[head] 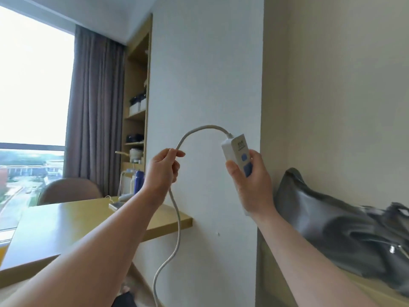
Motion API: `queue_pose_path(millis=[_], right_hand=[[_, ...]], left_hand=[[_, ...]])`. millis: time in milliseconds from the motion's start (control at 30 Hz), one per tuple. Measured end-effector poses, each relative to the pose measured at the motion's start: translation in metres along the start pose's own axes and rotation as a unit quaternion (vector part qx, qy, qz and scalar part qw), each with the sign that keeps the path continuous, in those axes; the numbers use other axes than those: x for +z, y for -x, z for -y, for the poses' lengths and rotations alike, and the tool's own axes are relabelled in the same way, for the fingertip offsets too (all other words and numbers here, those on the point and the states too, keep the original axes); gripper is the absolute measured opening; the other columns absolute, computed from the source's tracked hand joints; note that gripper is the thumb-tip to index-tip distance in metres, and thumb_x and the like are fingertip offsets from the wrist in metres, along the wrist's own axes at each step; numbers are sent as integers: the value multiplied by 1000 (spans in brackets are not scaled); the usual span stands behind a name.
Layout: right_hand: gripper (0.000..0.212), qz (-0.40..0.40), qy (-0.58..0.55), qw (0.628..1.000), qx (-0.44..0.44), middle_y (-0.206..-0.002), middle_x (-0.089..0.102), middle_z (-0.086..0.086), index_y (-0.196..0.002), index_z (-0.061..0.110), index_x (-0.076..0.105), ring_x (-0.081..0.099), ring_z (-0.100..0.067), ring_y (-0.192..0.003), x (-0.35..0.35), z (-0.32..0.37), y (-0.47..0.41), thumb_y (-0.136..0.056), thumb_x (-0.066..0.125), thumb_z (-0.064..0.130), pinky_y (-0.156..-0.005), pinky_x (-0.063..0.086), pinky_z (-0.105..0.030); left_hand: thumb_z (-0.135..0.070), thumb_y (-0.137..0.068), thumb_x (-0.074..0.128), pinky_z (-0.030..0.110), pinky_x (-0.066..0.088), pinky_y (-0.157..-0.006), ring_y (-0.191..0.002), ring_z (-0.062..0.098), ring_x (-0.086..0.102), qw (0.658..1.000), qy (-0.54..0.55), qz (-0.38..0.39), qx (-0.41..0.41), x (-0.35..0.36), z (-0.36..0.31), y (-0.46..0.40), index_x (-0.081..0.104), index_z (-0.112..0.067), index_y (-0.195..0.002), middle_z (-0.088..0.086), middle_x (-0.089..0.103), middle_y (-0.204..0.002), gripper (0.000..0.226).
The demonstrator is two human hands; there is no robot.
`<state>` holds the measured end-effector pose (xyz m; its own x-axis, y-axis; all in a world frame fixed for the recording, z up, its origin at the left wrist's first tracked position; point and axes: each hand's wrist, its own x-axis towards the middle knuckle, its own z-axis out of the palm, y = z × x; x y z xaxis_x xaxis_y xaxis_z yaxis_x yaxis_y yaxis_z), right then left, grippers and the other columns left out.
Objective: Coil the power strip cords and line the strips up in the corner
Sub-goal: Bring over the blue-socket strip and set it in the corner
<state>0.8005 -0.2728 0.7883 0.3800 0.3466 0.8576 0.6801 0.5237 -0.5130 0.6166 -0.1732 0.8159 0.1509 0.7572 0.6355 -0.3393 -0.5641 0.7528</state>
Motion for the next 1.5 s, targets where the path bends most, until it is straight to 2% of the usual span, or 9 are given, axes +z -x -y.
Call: queue_pose_path(millis=[433,700,867,1033,1133,1233,1333,1433,1500], right_hand=[[28,187,82,957,208,-78,61,19,-101,33,56,55,9,-66,-51,-111,158,-83,74,44,-57,40,-9],[38,214,95,933,274,-100,62,18,-110,44,54,59,-2,-88,-91,-217,218,-82,77,31,-67,48,-16],[56,340,256,831,358,-117,53,10,-129,28,49,55,-15,-105,-109,-327,301,-80,77,29,-82,44,-30],[75,434,350,721,411,-138,50,-2,-146,19,39,47,-24,-123,-137,-436,410,-82,75,33,-99,37,-34],[73,486,389,676,393,-142,46,-2,-148,21,34,42,-24,-128,-150,-501,461,-86,71,35,-105,31,-35],[75,550,411,633,358,-150,38,-3,-153,20,27,34,-25,-136,-162,-559,498,-91,67,31,-111,23,-35],[70,611,426,596,300,-154,33,-7,-153,16,26,29,-28,-139,-173,-606,519,-92,60,13,-114,19,-38],[79,654,462,552,235,-158,29,-7,-154,17,24,23,-30,-143,-186,-640,533,-86,55,-7,-117,16,-43],[82,667,490,521,209,-158,29,-4,-153,21,26,23,-33,-142,-196,-654,541,-84,56,-11,-117,17,-46]], left_hand=[[-29,-98,49,21,25,-41,-41,8,29,972,-82,18,-220,-17,174,144,68,-10,-86,-5,36,-53,29],[-30,-92,60,19,31,-39,-41,8,38,938,-181,122,-271,-9,288,151,76,-22,-81,-7,50,-51,21],[-35,-89,61,20,34,-43,-42,5,48,800,-394,302,-336,2,413,199,74,-30,-77,-6,64,-56,18],[-31,-92,55,20,40,-45,-54,10,58,692,-440,427,-382,34,549,259,69,-26,-71,-5,68,-66,26],[-27,-97,50,28,49,-57,-67,18,62,642,-438,485,-402,57,624,287,69,-20,-87,2,69,-79,22],[-27,-99,47,37,51,-67,-75,23,63,615,-451,543,-351,76,684,310,68,-16,-95,2,67,-82,25],[-26,-101,43,32,42,-57,-68,21,55,612,-478,584,-236,89,725,331,62,-19,-96,-5,54,-73,21],[-14,-99,45,33,46,-54,-68,19,55,595,-479,634,-121,108,751,352,55,-25,-107,-5,54,-86,17],[-8,-97,45,36,53,-59,-73,21,61,588,-463,650,-129,126,765,369,55,-26,-115,-2,61,-92,26]])
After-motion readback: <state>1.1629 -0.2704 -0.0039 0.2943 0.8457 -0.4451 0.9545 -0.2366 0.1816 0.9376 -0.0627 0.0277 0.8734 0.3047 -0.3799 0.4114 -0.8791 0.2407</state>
